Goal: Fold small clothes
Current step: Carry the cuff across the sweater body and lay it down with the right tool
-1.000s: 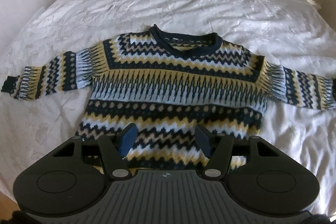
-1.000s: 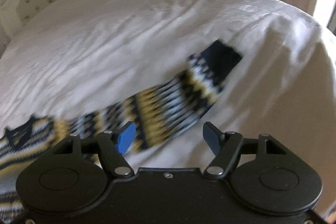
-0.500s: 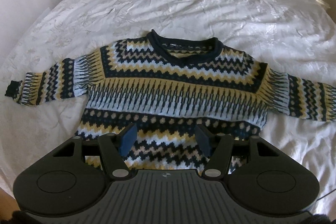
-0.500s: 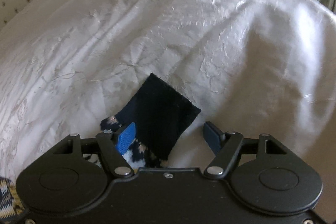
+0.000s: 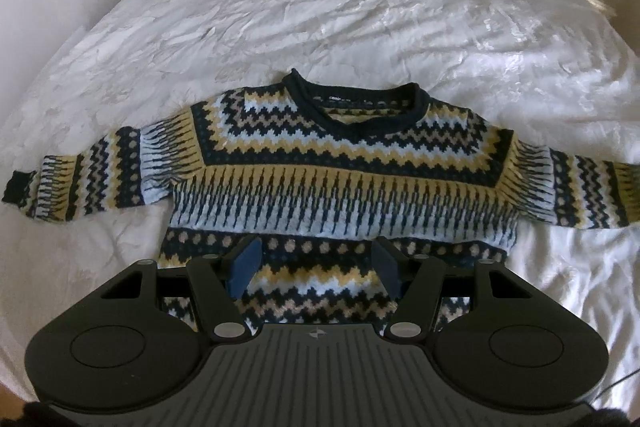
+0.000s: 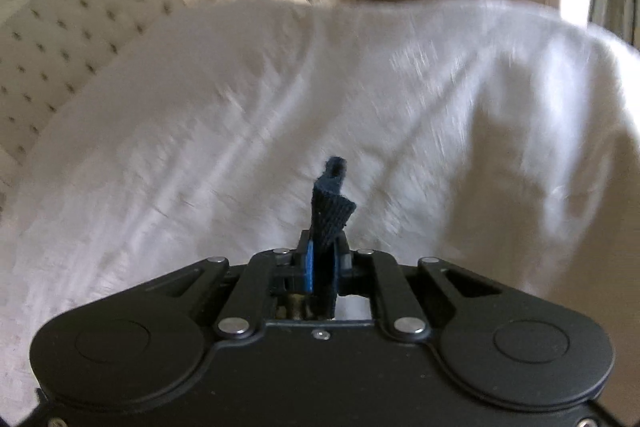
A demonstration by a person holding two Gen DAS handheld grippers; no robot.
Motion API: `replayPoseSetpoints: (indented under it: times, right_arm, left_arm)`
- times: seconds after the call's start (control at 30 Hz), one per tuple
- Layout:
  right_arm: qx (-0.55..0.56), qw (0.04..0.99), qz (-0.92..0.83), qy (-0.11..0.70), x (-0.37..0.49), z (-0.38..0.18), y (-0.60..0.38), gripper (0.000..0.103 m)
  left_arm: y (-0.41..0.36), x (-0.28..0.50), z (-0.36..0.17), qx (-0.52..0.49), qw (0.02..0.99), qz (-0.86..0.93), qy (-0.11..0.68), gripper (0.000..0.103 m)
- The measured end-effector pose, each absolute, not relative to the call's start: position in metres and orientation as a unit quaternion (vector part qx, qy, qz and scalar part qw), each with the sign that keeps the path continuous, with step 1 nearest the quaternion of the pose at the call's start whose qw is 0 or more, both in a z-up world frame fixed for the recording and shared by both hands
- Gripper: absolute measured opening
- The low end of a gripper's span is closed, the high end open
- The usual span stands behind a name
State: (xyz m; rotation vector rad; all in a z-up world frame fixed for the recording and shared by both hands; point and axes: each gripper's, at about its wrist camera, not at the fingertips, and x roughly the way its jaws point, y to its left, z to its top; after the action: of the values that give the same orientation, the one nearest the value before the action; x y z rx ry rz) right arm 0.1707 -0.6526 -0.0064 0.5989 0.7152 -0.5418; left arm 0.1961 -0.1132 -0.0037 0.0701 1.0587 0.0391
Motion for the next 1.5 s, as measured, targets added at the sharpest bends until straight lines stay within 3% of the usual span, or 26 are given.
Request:
replayPoseSetpoints:
  times: [0.27, 0.47, 0.77, 1.1, 1.27, 1.5]
  right_arm:
    - [0.23, 0.918, -0.182, 0.266, 0.18, 0.112, -0.545, 0.016]
    - [0.207, 0.939, -0.046, 0.27, 0.234, 0.139, -0.408, 0.016]
    - [0.205, 0.91, 0.111, 0.342, 0.314, 0.063, -0.206, 0.016]
    - [0.16, 0.862, 0.138, 0.461, 0.341, -0.055, -0.067, 0.018]
    - [0.165, 0.851, 0.155, 0.473, 0.333, -0.072, -0.037, 0.043]
    - [0.192, 0.867, 0.126, 0.443, 0.31, -0.068, -0.076, 0.045]
  left_arm:
    - [-0.06, 0.203, -0.009, 0.035, 0.872, -0.024, 0.488, 0.06]
    - [0.001, 0.204, -0.007, 0.037, 0.879, -0.015, 0.476, 0.06]
    - [0.095, 0.195, -0.016, 0.037, 0.875, 0.029, 0.483, 0.06]
    - [0.156, 0.186, -0.024, 0.029, 0.865, 0.067, 0.496, 0.06]
    - [0.158, 0.193, -0.029, 0.033, 0.865, 0.053, 0.497, 0.06]
    - [0.129, 0.223, -0.03, 0.049, 0.879, 0.003, 0.475, 0.06]
